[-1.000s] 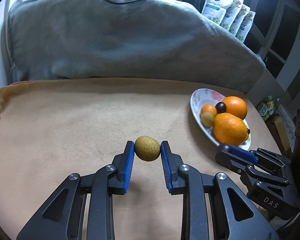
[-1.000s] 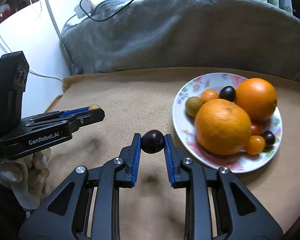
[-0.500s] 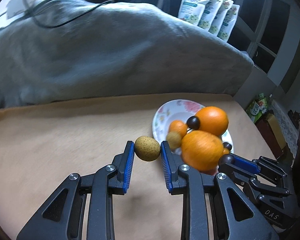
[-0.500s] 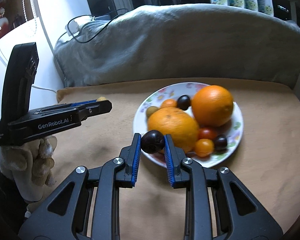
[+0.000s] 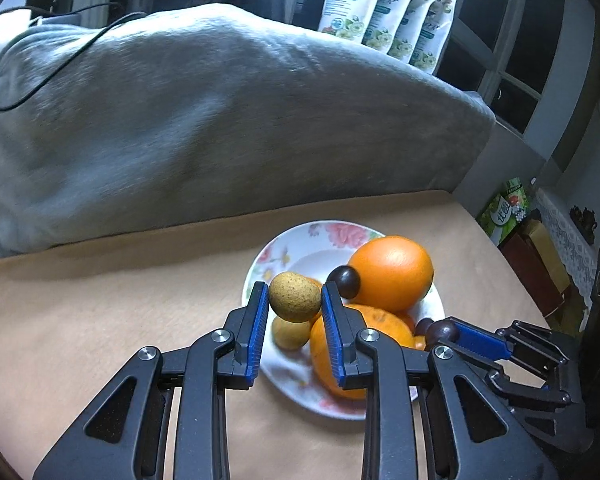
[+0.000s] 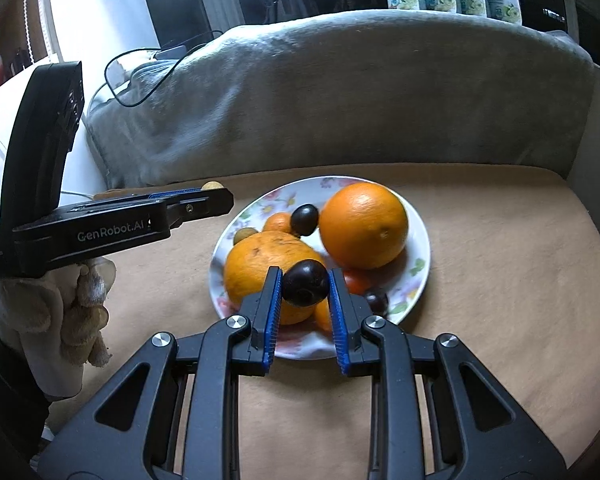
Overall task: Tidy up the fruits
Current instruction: 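Carry the olive-brown fruit and dark purple fruit over the white plate, then lower both grippers onto the plate and open them, releasing both fruits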
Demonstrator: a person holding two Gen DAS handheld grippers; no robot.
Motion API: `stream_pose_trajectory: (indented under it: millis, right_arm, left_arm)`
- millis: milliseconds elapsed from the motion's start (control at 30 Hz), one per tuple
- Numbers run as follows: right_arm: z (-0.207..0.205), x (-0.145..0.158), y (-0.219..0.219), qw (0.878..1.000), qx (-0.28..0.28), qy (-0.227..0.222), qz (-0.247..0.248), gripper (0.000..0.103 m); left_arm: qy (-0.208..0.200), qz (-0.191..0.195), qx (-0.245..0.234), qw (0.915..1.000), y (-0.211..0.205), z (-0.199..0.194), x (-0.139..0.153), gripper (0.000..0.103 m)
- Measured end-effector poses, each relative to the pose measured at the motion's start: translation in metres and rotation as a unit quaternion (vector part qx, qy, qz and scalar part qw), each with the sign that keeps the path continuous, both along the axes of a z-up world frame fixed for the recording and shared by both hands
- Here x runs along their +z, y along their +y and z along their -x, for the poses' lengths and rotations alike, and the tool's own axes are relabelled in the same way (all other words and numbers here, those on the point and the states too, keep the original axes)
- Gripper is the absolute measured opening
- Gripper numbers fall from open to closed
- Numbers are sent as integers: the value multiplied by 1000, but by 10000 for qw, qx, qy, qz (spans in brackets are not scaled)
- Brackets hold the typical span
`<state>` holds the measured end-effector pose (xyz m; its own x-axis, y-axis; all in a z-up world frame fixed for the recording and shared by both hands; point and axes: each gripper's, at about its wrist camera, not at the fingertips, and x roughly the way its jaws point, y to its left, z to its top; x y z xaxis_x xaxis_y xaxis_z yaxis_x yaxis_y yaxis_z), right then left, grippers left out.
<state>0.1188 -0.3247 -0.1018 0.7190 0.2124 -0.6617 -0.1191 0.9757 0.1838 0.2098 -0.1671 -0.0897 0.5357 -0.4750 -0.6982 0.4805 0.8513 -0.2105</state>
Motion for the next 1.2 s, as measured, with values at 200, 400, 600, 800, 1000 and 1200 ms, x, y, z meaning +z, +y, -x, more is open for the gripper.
stream_pose_trajectory:
  millis: [200, 400, 600, 800, 1000, 1200]
  right_arm:
    - [-4, -2, -6, 10000, -1, 4, -4, 24]
    - [-10, -4, -10, 10000, -11, 29, -5, 24]
    - [-12, -6, -12, 10000, -23, 27, -21, 24]
    - [-15, -5, -12, 10000, -20, 12, -32, 24]
    - [-16, -5, -10, 10000, -20, 1, -16, 24]
    - [-15, -5, -9, 10000, -1, -16, 31, 24]
  left_arm:
    - [-25, -30, -86, 10000, -14, -6, 2, 25]
    - [-10, -51, -115, 9999, -23, -12, 1, 25]
    - [-5, -68, -133, 9999, -28, -17, 0, 25]
    - [-23, -68, -154, 9999, -32, -19, 2, 25]
    - [-25, -74, -178, 9998, -35, -20, 4, 25]
    - [-21, -75, -181, 9998, -36, -20, 5, 25]
